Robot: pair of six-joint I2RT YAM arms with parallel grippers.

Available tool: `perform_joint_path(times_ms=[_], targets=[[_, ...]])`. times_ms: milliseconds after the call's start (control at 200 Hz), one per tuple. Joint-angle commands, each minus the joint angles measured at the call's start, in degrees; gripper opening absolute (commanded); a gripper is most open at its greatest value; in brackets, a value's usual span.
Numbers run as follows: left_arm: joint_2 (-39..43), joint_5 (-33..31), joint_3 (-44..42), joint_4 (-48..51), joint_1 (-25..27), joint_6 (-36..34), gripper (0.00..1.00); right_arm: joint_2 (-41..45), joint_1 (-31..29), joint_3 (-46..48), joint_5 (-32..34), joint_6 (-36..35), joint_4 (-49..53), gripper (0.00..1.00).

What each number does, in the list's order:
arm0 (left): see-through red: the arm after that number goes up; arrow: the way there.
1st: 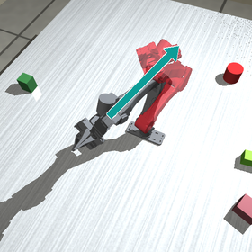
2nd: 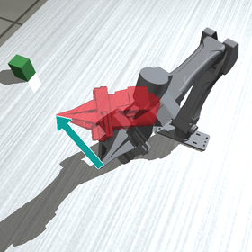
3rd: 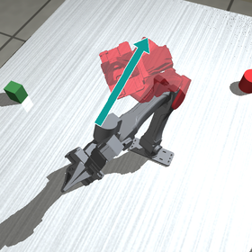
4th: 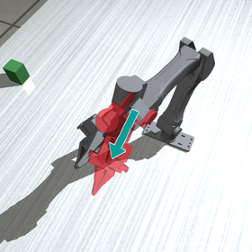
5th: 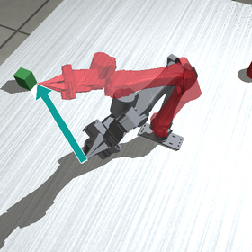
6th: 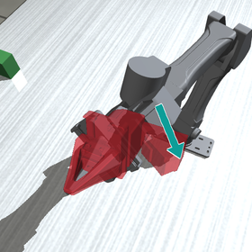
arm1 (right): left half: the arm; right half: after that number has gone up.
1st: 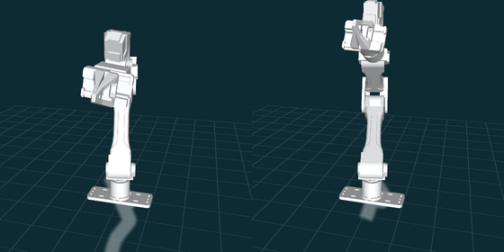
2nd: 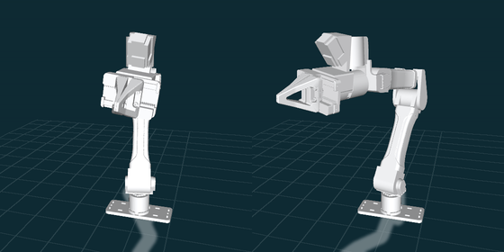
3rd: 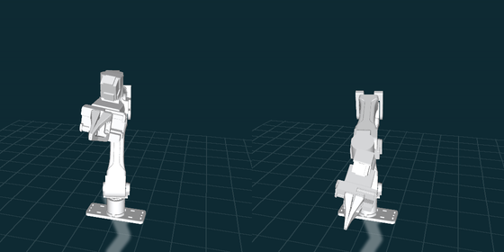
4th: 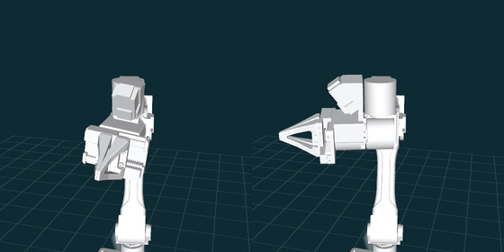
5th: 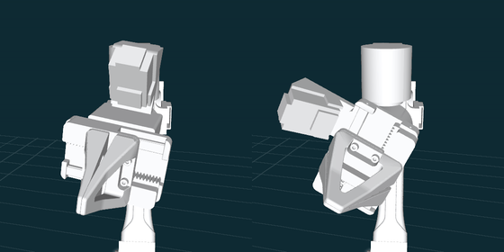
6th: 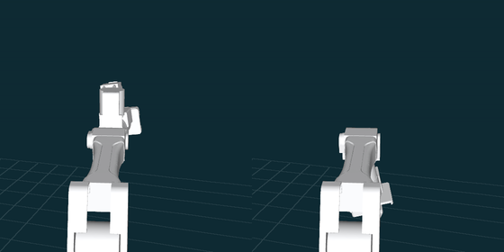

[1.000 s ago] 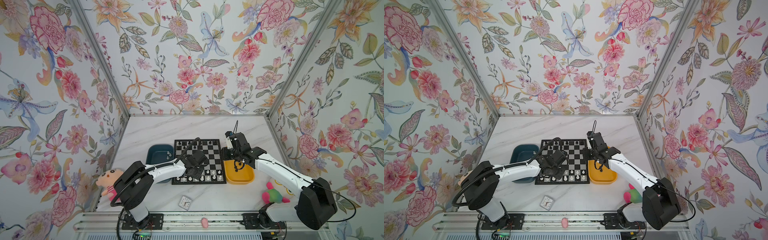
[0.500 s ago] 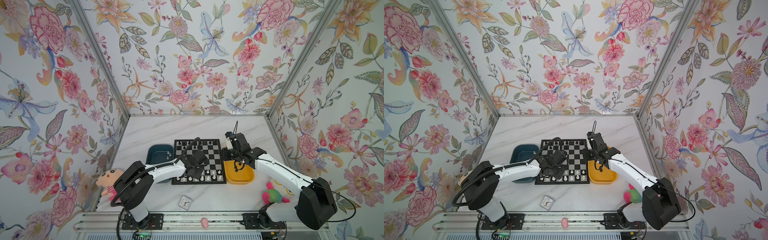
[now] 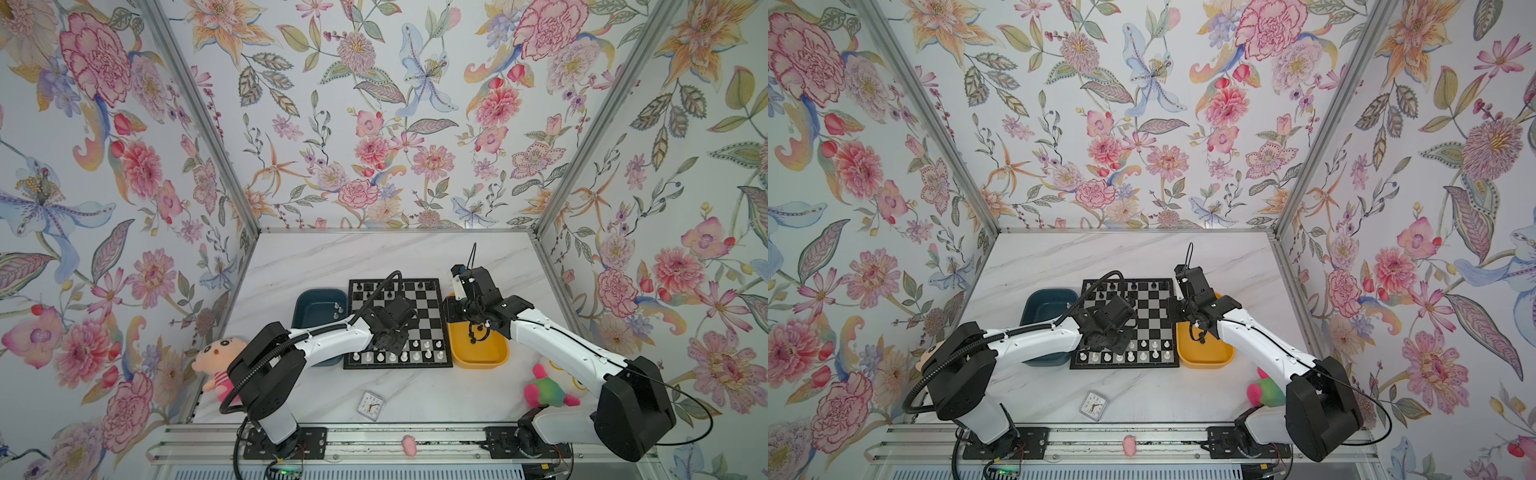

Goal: Set up the chess pieces on the board
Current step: 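Lower the white pawn onto the square beside the white pawns, open left gripper, then raise the open left gripper and swing it back over the teal tray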

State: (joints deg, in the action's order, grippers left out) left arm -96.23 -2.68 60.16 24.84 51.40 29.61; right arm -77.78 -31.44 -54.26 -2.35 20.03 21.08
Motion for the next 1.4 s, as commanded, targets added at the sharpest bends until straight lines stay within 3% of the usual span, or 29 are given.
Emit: perform_joint_path(times_ms=[0,255,626,1021,1396], targets=[[1.29,-2.94,2.05,1.9,0.57,0.89,0.22,1.23,-0.2,0.82,0.68,0.7,-1.13,0.29],[10.2,-7.15,2.53,5.0,-3.2,0.76,0.22,1.28,-0.2,0.41,0.59,0.37,-0.98,0.29],[25.5,-10.68,-2.83,10.23,-17.16,-0.68,0.29,0.1,0.33,0.04,0.0,0.05,-1.31,0.29],[21.19,-7.9,-6.79,6.86,-27.57,-1.35,0.29,-0.16,3.4,1.26,-1.58,-0.63,-1.83,0.29],[12.33,-1.11,-9.54,0.69,-31.62,-3.62,0.25,-2.37,6.0,1.19,-3.8,-0.7,-2.54,0.28]])
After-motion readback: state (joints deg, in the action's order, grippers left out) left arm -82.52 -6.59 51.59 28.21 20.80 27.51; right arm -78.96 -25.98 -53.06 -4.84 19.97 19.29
